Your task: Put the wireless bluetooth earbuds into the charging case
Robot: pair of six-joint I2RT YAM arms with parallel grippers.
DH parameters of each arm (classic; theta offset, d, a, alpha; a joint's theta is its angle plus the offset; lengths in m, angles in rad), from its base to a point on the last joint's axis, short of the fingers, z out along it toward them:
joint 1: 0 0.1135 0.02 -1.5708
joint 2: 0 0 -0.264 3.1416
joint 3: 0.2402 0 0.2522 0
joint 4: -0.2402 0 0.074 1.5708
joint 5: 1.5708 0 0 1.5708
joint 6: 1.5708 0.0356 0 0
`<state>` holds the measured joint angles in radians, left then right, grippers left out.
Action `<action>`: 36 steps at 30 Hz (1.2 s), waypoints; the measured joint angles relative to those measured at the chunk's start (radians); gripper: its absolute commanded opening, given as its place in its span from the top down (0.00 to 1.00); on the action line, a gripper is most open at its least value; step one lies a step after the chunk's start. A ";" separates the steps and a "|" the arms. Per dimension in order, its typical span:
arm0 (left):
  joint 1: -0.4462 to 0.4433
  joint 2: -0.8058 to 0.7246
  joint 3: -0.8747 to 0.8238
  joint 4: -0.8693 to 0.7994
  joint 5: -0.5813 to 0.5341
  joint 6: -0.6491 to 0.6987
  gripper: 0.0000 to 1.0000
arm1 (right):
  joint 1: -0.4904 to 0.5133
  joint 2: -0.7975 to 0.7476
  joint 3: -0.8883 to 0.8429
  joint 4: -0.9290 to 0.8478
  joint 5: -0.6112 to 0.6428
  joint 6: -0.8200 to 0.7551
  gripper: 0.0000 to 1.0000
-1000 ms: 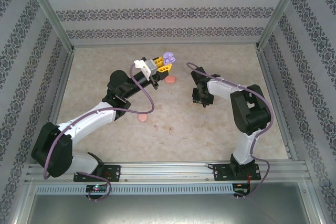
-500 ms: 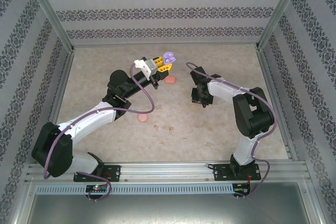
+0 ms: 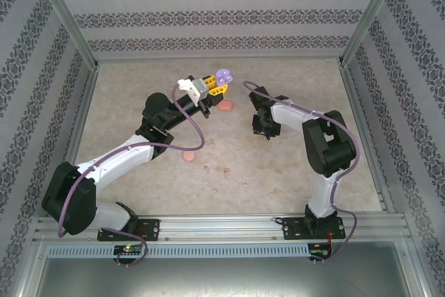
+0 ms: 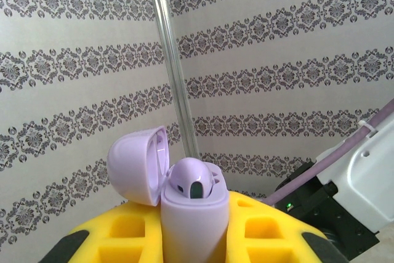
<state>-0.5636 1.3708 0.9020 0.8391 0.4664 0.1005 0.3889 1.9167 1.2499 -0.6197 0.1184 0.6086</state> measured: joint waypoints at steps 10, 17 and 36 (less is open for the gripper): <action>0.000 0.010 0.000 0.000 0.000 0.000 1.00 | -0.001 0.011 0.000 -0.001 0.005 0.006 0.66; 0.000 0.013 0.002 0.000 0.000 0.000 1.00 | 0.000 0.011 0.000 0.002 0.003 -0.005 0.67; 0.000 0.016 0.002 0.000 0.000 0.000 1.00 | 0.000 0.006 -0.010 0.014 -0.006 -0.039 0.71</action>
<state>-0.5636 1.3869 0.9035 0.8391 0.4664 0.1005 0.3889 1.9228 1.2404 -0.6052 0.1123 0.5697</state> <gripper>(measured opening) 0.199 0.298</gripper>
